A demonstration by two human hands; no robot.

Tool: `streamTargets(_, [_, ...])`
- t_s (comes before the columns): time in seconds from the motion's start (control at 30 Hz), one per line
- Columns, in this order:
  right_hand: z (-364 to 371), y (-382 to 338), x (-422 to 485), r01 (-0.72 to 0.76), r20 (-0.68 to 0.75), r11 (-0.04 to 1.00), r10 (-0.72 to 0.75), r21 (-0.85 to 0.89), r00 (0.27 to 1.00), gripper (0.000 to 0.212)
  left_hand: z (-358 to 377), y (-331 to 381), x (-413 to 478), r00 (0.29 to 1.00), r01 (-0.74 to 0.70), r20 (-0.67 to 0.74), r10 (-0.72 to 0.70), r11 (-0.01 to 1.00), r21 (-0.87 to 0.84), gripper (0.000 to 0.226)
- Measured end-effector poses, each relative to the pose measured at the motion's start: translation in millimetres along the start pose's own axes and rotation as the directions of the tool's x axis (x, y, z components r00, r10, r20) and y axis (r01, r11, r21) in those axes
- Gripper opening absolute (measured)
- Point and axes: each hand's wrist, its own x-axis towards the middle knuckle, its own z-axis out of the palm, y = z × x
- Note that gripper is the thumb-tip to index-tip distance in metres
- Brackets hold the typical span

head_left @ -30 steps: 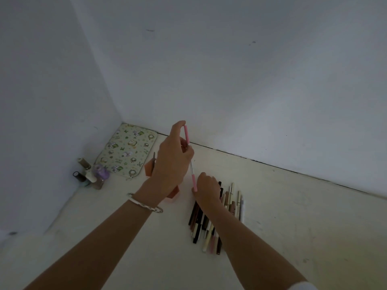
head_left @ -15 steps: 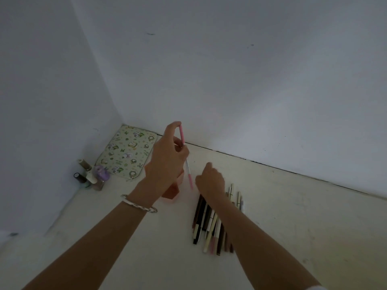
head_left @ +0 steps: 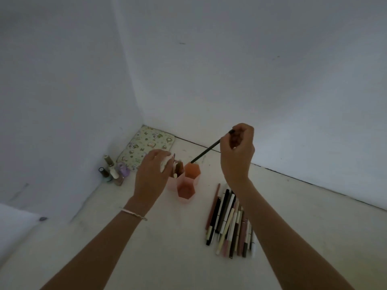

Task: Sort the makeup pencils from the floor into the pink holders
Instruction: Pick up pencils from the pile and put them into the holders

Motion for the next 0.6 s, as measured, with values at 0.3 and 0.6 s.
streamTargets(0.3, [28.9, 8.7, -48.6, 0.185, 0.395, 0.965, -0.1, -0.185, 0.913, 0.012, -38.3, 3.7, 8.3, 0.968, 0.079, -0.216, -0.125, 0.974, -0.211, 0.027])
streamTargets(0.6, [-9.4, 24.3, -36.5, 0.104, 0.17, 0.958, -0.06, -0.269, 0.984, 0.016, 15.9, 81.9, -34.9, 0.976, 0.111, 0.215, -0.044, 0.944, -0.311, 0.012])
